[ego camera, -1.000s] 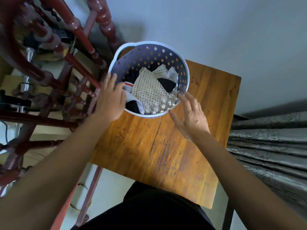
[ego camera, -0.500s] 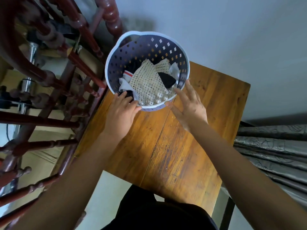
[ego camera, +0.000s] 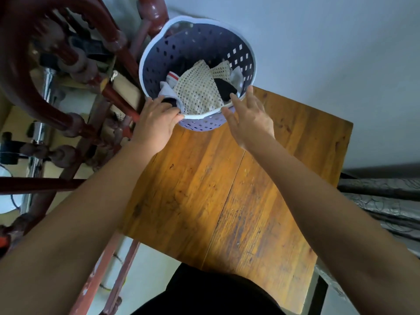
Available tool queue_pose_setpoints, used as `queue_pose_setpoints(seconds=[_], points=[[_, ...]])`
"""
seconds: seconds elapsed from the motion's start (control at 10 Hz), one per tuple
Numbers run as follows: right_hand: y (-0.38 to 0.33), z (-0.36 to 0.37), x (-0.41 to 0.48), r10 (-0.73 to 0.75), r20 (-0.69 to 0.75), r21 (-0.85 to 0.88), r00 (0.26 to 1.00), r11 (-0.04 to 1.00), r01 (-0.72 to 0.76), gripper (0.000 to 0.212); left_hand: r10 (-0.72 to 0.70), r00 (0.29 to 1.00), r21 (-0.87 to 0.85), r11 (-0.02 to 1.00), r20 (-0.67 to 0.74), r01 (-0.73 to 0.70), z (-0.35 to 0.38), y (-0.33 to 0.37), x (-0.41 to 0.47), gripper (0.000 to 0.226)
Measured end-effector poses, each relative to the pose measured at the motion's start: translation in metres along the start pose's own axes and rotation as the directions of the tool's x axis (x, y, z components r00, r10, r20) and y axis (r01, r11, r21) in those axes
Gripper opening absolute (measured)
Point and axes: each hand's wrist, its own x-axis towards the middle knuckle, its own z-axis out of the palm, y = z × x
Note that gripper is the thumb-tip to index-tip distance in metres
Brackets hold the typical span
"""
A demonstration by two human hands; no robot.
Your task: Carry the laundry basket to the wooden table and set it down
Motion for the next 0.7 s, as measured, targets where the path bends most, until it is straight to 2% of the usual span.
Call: queue_pose_setpoints(seconds=[0.3,0.5,0.6,0.7], points=[[0.0,0.005,-0.006,0.023,-0.032,0.048,0.999,0.999,-0.021,0.065,-0.055,0.998,-0.023,0.998,0.0,0.055,0.01,0.002,-0.006,0.043],[0.002,0.004,-0.006,0.029,0.011,0.026,1.0,0.999,-0.029,0.067,-0.127,0.983,0.037,0.992,0.129,0.123,0.005,0.012,-0.009,0.048],[0.0,-0.005,-0.016,0.026,0.062,0.024,0.998,0.999,-0.028,0.069,-0.18,0.954,0.023,0.983,0.239,0.18,-0.012,0.031,-0.012,0.055],[0.002,-0.006,-0.04,0.022,0.066,0.073,0.998,0.997,-0.027,0.067,-0.264,0.928,-0.038,0.958,0.263,0.284,-0.021,0.05,-0.022,0.059]])
